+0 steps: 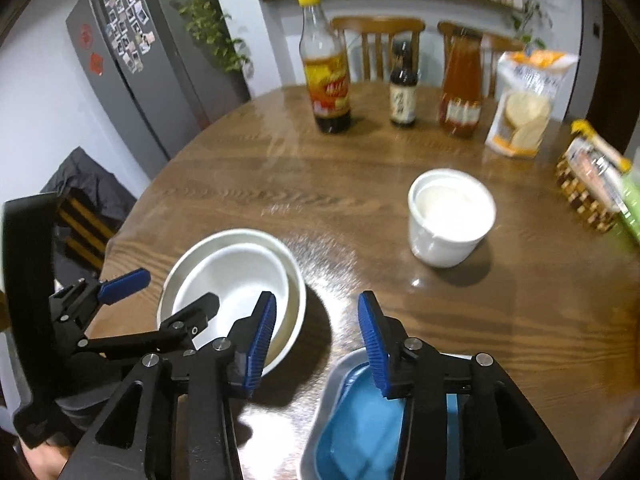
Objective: Organize plates and bowls
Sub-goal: 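Open both grippers and withdraw from the nested bowls, then move both grippers toward the small white ramekin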
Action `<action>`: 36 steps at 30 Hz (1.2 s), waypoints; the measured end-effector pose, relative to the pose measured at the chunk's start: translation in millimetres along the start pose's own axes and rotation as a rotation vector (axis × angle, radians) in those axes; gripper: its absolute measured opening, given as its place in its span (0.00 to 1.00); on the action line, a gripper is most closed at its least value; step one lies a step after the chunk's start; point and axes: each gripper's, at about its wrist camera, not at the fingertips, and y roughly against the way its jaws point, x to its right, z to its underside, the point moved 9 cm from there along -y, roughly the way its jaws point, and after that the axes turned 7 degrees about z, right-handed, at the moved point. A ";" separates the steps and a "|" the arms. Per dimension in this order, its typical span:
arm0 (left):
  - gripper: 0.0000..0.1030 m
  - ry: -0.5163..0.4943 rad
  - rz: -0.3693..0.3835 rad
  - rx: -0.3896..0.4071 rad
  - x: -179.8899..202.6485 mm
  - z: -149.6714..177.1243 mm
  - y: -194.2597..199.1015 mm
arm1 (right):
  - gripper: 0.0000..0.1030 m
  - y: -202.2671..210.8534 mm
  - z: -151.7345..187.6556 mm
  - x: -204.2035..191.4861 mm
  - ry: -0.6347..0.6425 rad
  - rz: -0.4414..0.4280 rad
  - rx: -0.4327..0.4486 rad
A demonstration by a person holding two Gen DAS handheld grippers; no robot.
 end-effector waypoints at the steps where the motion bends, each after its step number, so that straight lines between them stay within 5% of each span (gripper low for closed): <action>1: 0.78 0.001 0.001 -0.001 0.4 0.2 0.2 | 0.44 4.7 -0.9 0.8 0.009 0.016 0.018; 10: 0.90 -0.008 0.010 -0.003 13.2 2.8 4.9 | 0.44 31.3 2.8 10.3 0.039 0.087 0.091; 20: 0.92 -0.033 0.023 0.008 36.9 3.8 10.9 | 0.45 45.3 14.1 40.5 0.009 0.123 0.108; 23: 0.98 -0.042 0.025 0.001 45.4 4.5 9.9 | 0.58 48.2 18.1 52.7 -0.008 0.107 0.108; 31: 0.99 -0.096 0.028 -0.004 73.6 4.9 10.2 | 0.63 42.6 36.5 116.7 -0.195 -0.030 0.022; 36: 0.99 -0.116 0.032 -0.005 81.9 0.3 10.3 | 0.63 44.4 40.1 172.5 -0.306 0.006 0.005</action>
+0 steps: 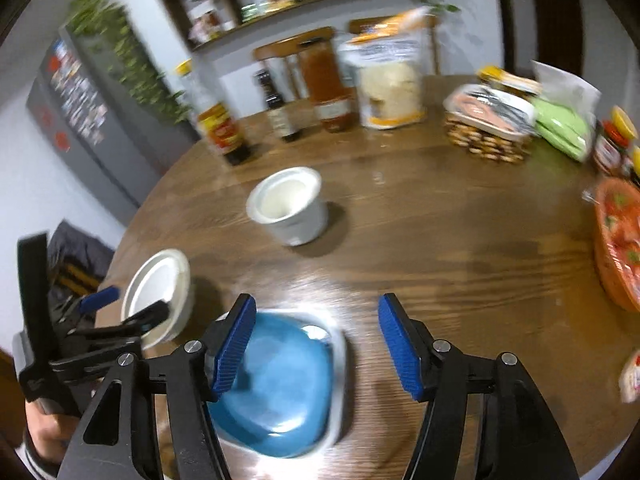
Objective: Organize plates and bowls
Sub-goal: 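Move both grippers toward the small white ramekin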
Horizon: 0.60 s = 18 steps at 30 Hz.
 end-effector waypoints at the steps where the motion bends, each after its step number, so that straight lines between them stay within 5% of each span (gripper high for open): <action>1: 0.99 0.001 0.000 -0.001 -0.1 -2.1 0.0 | 0.63 2.1 -5.0 9.0 -0.015 0.011 0.006; 6: 0.99 -0.003 0.001 0.021 3.2 -25.0 1.9 | 0.63 10.3 -38.3 30.3 -0.032 0.030 0.038; 11: 0.99 -0.021 0.015 0.051 14.6 -67.5 -3.6 | 0.63 -5.0 -72.6 12.1 0.021 -0.021 0.030; 18: 0.99 0.007 0.062 0.017 32.2 -108.7 -40.5 | 0.63 -80.8 -88.4 -23.6 0.016 -0.158 -0.119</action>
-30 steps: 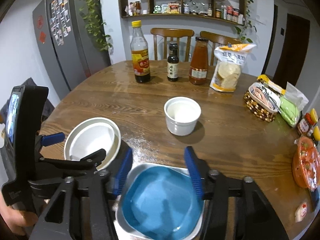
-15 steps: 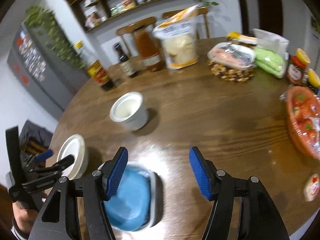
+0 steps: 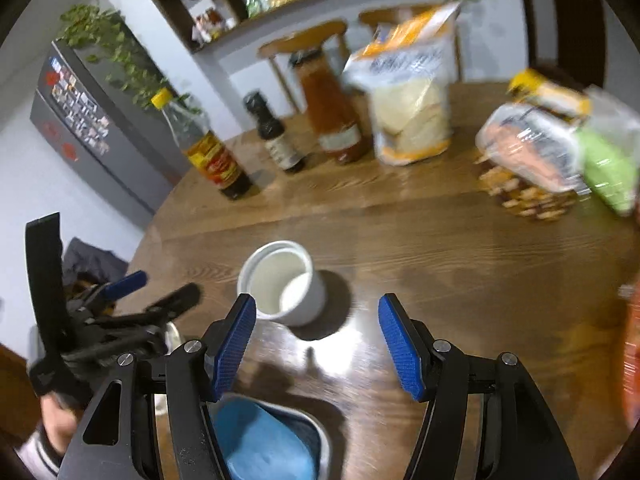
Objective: Organize plates and bowls
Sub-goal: 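Move both grippers toward the small white ramekin, then close both grippers on the rim of the white ramekin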
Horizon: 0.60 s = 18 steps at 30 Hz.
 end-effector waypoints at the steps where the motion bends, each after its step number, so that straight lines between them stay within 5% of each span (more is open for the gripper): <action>1: 0.99 -0.002 -0.009 -0.011 0.6 -2.3 -8.1 | 0.63 -12.6 -1.5 -0.7 -0.018 -0.015 -0.024; 11: 0.92 -0.013 0.022 -0.122 8.2 2.7 -70.7 | 0.61 -89.1 3.3 -5.2 -0.055 -0.051 -0.179; 18: 0.68 -0.021 0.044 -0.167 13.2 7.3 -93.3 | 0.35 -97.5 10.8 -7.5 -0.030 -0.043 -0.203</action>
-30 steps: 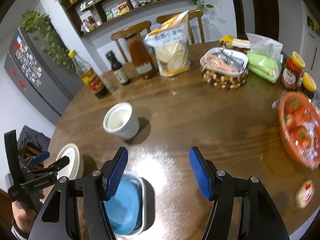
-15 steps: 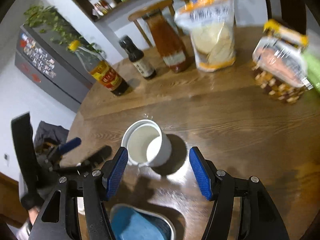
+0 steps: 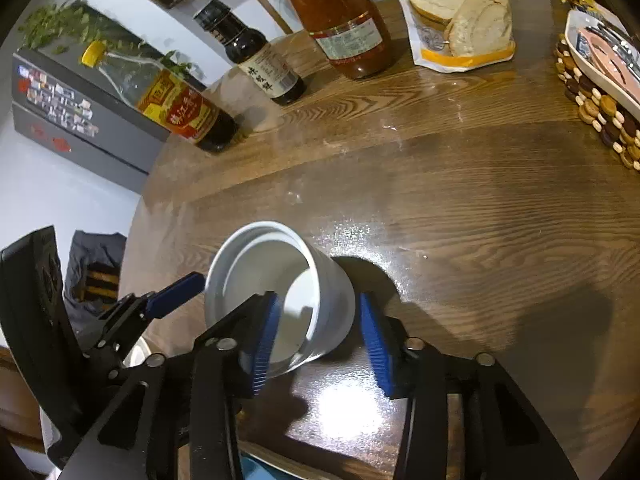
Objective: Organize plates and bowls
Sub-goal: 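Close both grippers on the rim of the white ramekin, then lift the white ramekin off the table with both grippers, then carry the ramekin with both grippers over the nested white bowls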
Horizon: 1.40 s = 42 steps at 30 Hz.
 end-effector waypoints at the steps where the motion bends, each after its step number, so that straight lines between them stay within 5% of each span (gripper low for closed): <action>1: 0.63 0.000 0.007 -0.006 1.3 0.2 -2.7 | 0.30 -1.3 -0.7 0.7 0.003 0.006 0.000; 10: 0.25 -0.029 0.080 -0.023 20.9 0.5 -12.3 | 0.25 -5.8 -3.5 -5.7 0.054 0.049 0.033; 20: 0.23 -0.065 0.058 0.006 20.9 0.7 -15.1 | 0.23 1.2 -2.1 -9.6 0.069 0.096 0.096; 42: 0.23 -0.119 0.019 0.083 29.5 3.8 10.4 | 0.22 28.7 13.1 -14.2 0.041 0.059 0.150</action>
